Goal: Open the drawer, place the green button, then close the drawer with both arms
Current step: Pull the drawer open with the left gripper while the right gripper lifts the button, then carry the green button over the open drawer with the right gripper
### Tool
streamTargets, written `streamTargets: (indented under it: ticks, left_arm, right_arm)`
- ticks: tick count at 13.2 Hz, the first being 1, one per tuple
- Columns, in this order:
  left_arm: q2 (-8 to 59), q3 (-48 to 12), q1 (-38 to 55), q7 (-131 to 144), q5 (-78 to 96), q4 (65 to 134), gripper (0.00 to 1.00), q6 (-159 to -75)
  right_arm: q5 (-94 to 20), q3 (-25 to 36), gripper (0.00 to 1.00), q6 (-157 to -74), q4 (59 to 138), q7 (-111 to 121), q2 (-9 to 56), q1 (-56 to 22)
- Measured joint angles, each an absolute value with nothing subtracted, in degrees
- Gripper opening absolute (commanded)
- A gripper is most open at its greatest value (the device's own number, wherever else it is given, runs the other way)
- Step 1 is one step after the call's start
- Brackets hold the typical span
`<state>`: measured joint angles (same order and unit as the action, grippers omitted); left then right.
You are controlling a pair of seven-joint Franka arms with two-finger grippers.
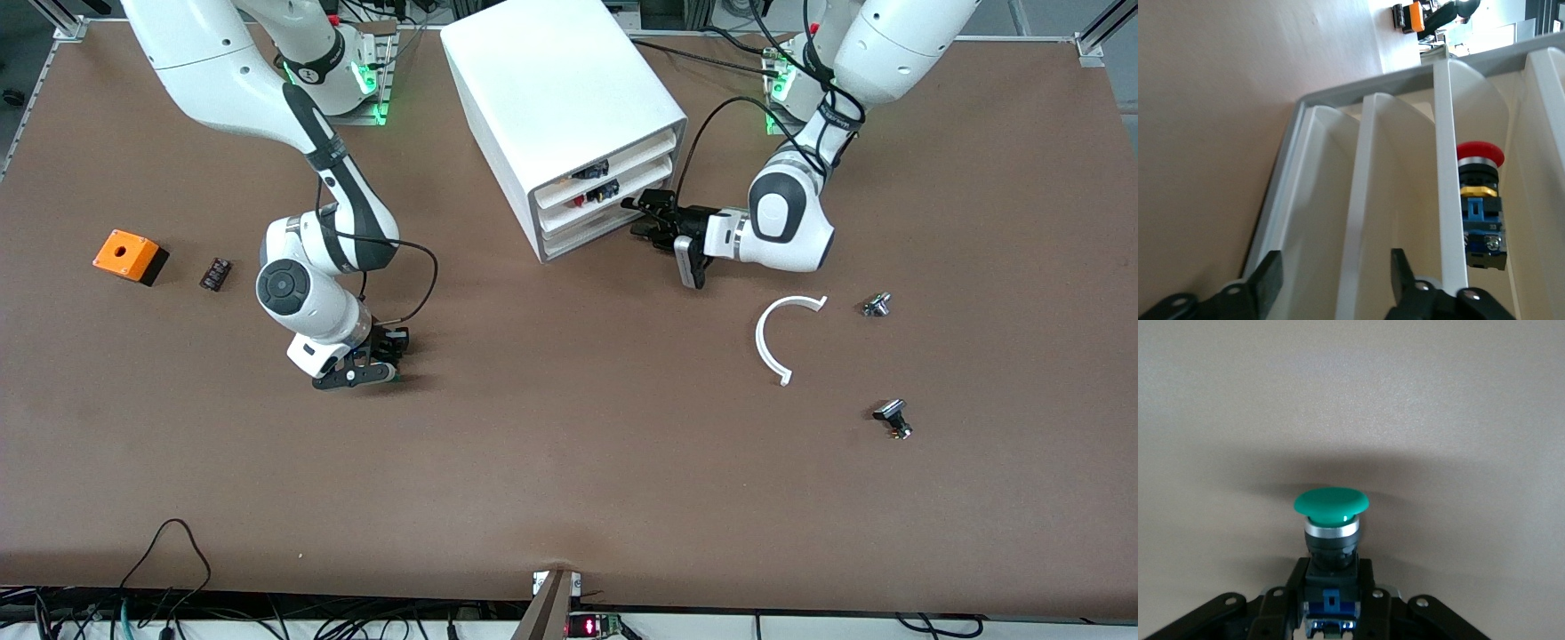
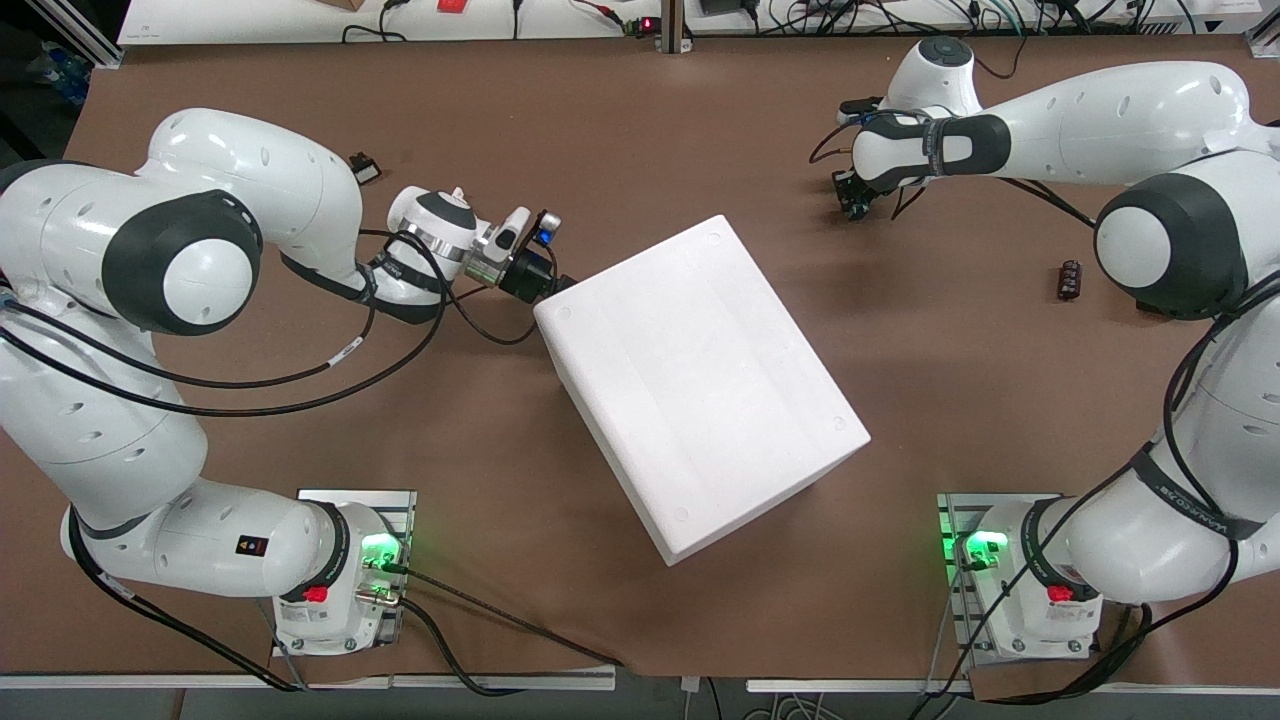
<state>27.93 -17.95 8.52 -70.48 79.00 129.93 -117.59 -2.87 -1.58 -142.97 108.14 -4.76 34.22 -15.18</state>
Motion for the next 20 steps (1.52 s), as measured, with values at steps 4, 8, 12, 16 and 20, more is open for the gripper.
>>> streamTargets:
  ticks: [4,8,12,16,20]
  left_arm:
    - [29.1,-19.6,8.5,-70.8,81.3,130.2,0.0,-117.6]
    - [29.6,-19.9,8.6,-73.2,81.3,130.2,0.0,-117.6]
    - [29.7,-19.6,8.1,-74.8,80.8,129.5,0.0,-117.7]
    - [30.4,-18.9,2.9,-74.1,72.3,124.5,0.0,-118.0]
    - [33.0,-18.9,-0.4,-72.8,68.5,119.7,0.0,-117.2]
  right_arm:
    - [-3.3,-1.8,0.0,-141.1,106.0,-7.2,34.0,-15.2]
    - [-3.6,-2.9,0.0,-130.2,96.3,-15.2,33.7,-16.4]
    - [-3.8,-3.0,0.0,-120.2,87.9,-24.8,33.9,-17.9]
    - [-3.8,-3.1,0.0,-117.1,81.9,-37.6,34.3,-22.6]
    - [-3.8,-3.2,0.0,-116.3,77.1,-54.4,34.4,-28.5]
